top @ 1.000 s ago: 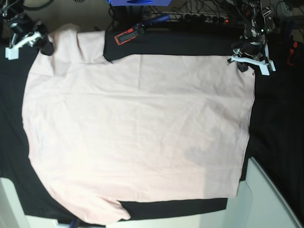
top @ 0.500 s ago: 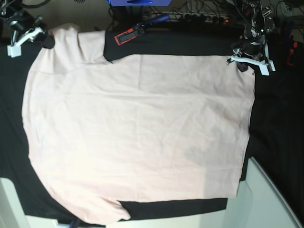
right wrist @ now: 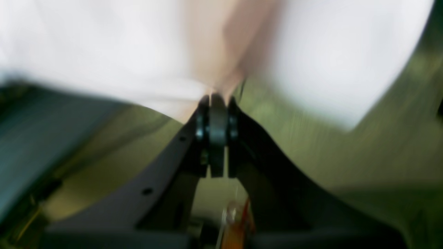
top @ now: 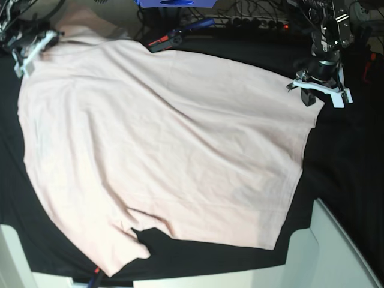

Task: Fold the T-shirt properly
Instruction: 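Drag the held edge across the shirt toward the opposite side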

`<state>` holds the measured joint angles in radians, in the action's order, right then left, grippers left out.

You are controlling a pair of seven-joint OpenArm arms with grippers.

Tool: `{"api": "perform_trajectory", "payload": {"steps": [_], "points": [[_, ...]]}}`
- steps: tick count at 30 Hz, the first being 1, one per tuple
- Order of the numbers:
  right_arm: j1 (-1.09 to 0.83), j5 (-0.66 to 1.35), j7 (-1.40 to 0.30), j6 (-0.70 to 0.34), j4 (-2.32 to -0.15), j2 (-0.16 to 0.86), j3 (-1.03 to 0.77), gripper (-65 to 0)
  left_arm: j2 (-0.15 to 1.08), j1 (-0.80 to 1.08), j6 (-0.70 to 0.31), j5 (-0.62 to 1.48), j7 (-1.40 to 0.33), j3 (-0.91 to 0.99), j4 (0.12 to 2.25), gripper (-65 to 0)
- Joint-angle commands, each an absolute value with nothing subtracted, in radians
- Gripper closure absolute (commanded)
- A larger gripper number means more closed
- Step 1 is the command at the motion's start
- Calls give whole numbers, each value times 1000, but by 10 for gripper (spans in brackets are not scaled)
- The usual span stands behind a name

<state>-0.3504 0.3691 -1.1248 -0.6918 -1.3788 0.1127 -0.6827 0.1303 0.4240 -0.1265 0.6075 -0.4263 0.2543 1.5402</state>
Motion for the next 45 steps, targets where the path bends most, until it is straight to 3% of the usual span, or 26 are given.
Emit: {"api": "perform_trajectory", "payload": {"steps": [1,14,26,40,45], "points": [[-358,354,-1141,-698,-1391,133,-691,-1,139,426,-131,616,-406,259,1557,0],[-268,354,-1153,-698,-1400,166,-691,-1,139,475,-131,616,-407,417,1566,0],[-236,354,-1310,-698,-1583,193,-700,-1,140,489,-131,611,-409,410,1567,0],[-209,355,-1320,-698,-1646,186,-693,-1,139,504,-131,616,-412,410,1702,0],[-163,354,-1322,-698,-1638,193,-691,-1,134,443,-131,616,-522,417,1695,0]]}}
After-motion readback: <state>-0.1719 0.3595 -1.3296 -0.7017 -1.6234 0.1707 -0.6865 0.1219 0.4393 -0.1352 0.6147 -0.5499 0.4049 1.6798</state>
